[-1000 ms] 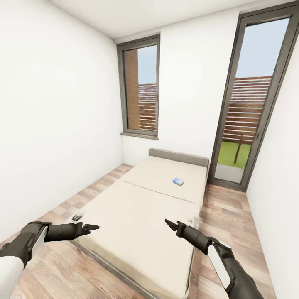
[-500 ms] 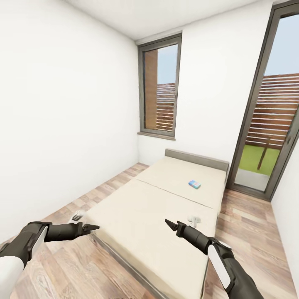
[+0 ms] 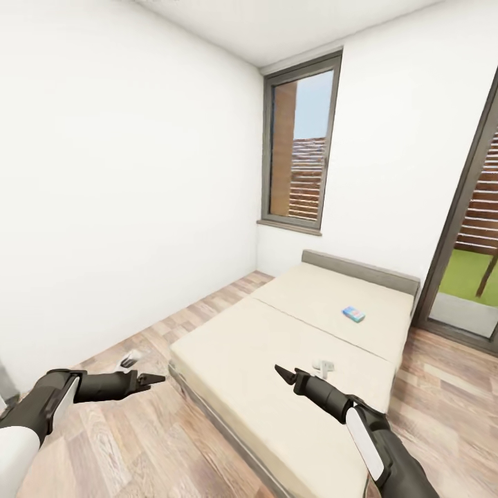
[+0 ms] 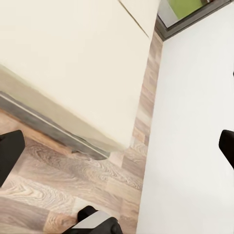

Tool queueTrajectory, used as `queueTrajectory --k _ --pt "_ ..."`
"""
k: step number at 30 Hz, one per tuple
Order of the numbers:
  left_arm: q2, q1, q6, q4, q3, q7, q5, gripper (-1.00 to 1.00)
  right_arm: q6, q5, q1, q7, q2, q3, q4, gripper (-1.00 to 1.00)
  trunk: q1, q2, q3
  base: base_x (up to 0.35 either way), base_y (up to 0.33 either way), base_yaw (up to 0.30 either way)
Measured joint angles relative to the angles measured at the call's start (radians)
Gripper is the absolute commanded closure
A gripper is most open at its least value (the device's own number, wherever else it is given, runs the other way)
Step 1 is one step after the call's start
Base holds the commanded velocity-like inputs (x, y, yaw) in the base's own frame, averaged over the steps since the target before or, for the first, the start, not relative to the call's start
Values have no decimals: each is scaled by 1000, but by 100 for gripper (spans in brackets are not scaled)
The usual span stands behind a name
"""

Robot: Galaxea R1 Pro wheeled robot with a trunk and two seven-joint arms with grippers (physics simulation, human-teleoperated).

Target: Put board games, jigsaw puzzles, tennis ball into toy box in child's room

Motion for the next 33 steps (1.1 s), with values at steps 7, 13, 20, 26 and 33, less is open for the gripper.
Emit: queueTrajectory --k 7,13,20,26,33 --pt "0 0 0 0 0 0 0 -100 0 0 0 0 0 0 0 -100 0 0 0 0 0 279" --pt "0 0 0 0 0 0 0 -100 0 0 0 0 0 0 0 -100 0 0 0 0 0 279" --pt "-1 0 -1 0 0 1 -1 -100 0 0 0 0 0 0 0 -100 0 0 0 0 0 279" --pt "-1 0 -2 0 0 1 -1 -100 0 0 0 0 0 0 1 -100 0 0 0 -29 -47 279" --pt "0 0 -2 0 0 2 -1 -100 0 0 0 0 0 1 0 -100 0 0 0 -27 -84 279"
